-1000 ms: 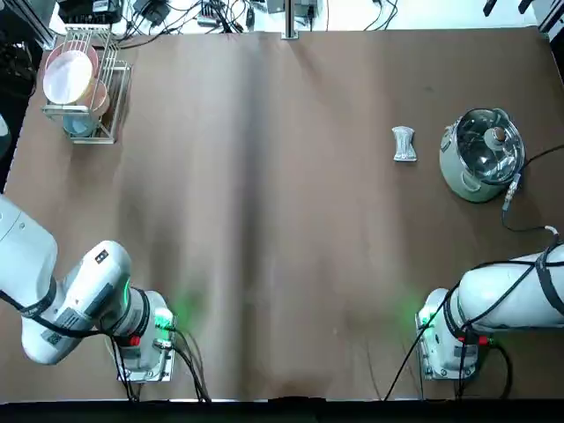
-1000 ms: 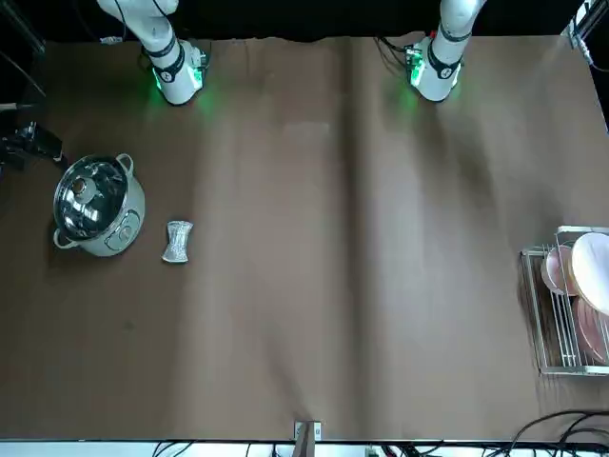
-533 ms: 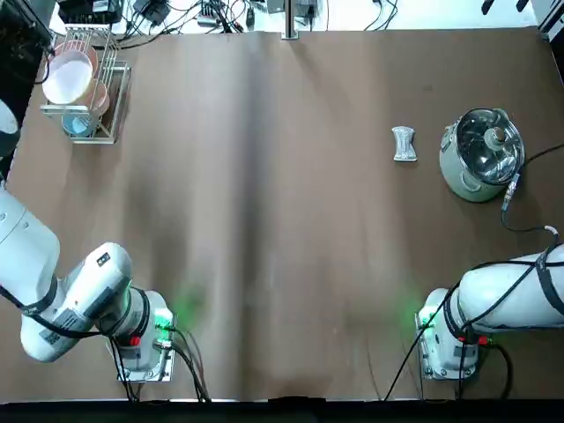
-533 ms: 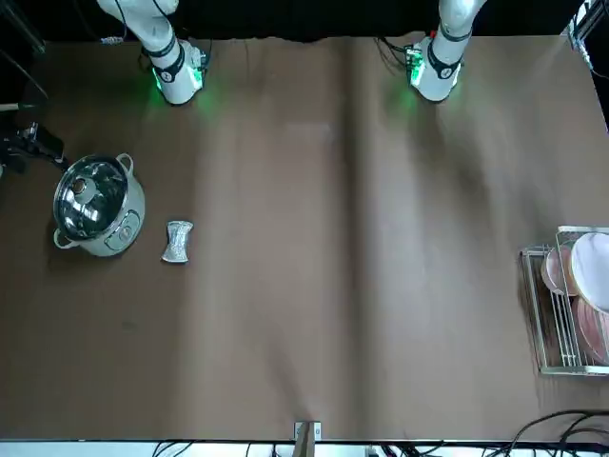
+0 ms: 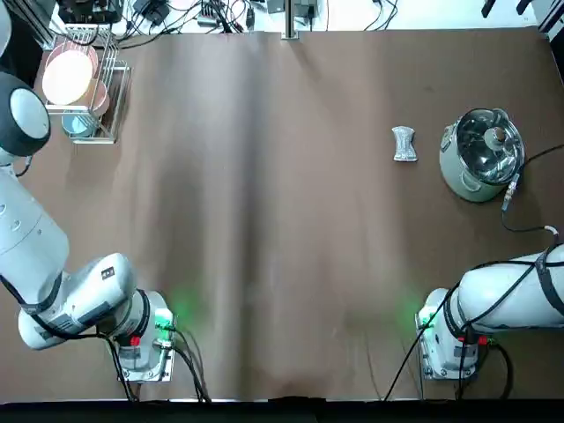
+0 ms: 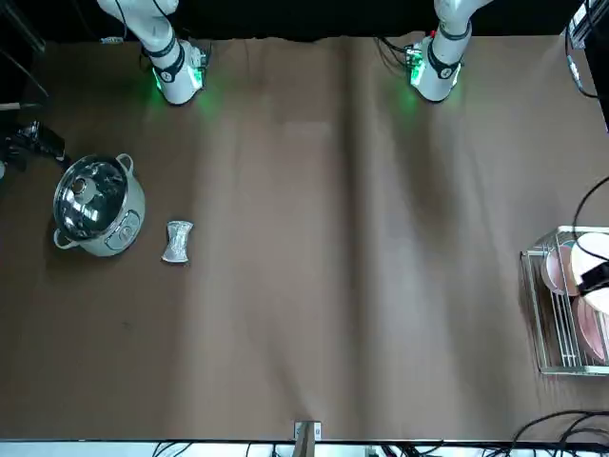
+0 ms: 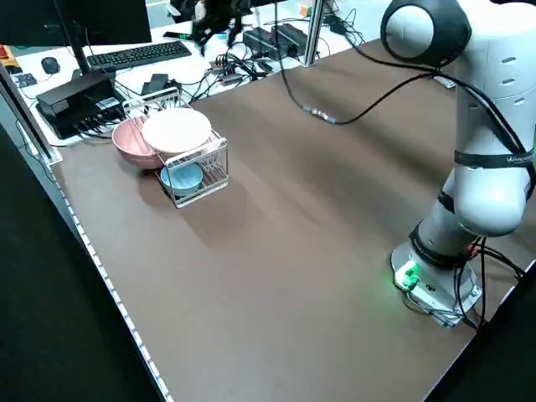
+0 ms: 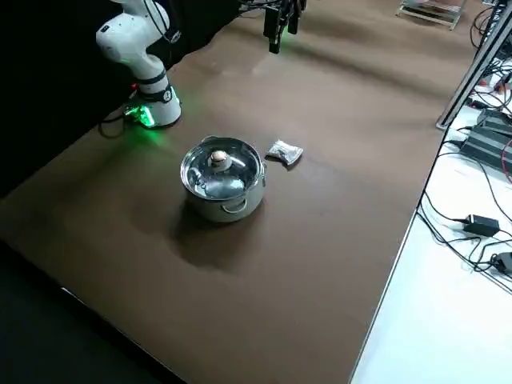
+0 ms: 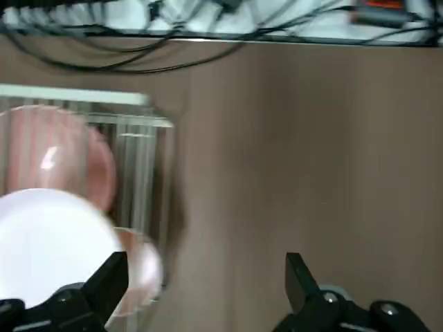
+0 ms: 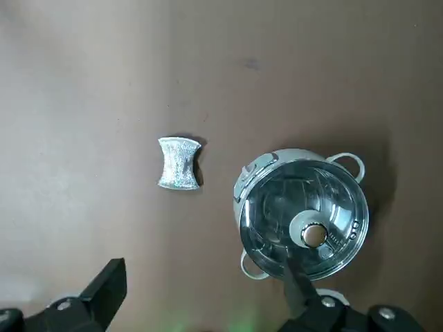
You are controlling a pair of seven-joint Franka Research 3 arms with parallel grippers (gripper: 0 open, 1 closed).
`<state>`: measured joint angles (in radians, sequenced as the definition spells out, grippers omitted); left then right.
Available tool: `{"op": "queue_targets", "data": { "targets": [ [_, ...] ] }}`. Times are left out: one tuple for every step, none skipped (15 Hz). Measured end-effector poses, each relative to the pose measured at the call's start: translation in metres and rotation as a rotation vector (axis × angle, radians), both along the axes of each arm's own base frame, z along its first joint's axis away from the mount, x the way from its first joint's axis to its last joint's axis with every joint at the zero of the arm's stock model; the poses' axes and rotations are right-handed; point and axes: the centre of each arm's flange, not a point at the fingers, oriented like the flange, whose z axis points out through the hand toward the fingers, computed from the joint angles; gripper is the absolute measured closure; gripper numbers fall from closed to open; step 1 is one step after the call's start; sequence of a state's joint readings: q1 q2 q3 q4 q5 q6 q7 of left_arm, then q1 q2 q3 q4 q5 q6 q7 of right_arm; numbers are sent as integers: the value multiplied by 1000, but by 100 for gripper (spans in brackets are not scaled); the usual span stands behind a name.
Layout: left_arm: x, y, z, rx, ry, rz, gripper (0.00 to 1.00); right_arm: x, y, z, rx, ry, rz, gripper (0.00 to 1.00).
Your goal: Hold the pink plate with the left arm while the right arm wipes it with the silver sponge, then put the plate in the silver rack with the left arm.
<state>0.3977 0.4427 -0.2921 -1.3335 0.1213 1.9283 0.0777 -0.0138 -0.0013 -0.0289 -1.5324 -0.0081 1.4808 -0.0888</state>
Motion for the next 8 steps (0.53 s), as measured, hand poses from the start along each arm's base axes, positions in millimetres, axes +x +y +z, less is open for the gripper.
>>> {"op": "queue_targets", "data": {
  "targets": [
    [-1,-27,9,-4,7,-15,0,0,0,0,0,0,-1,0],
    [-4,-51,19,-12,19,-20,0,0,-1,0,0,1,-1,0],
    [-9,-72,29,-22,34,-20,0,0,-1,0,0,1,-2,0],
    [-16,-91,39,-31,51,-21,0,0,-1,0,0,1,-2,0],
    [-24,-109,50,-37,66,-22,0,0,-1,0,0,2,-2,0],
    [-31,-126,61,-40,78,-21,0,0,-1,0,0,2,-3,0],
    [-39,-143,72,-42,85,-23,0,0,-2,0,0,3,-3,0],
    [-47,-159,83,-42,88,-30,0,0,-2,0,0,3,-3,0]
  ]
}}
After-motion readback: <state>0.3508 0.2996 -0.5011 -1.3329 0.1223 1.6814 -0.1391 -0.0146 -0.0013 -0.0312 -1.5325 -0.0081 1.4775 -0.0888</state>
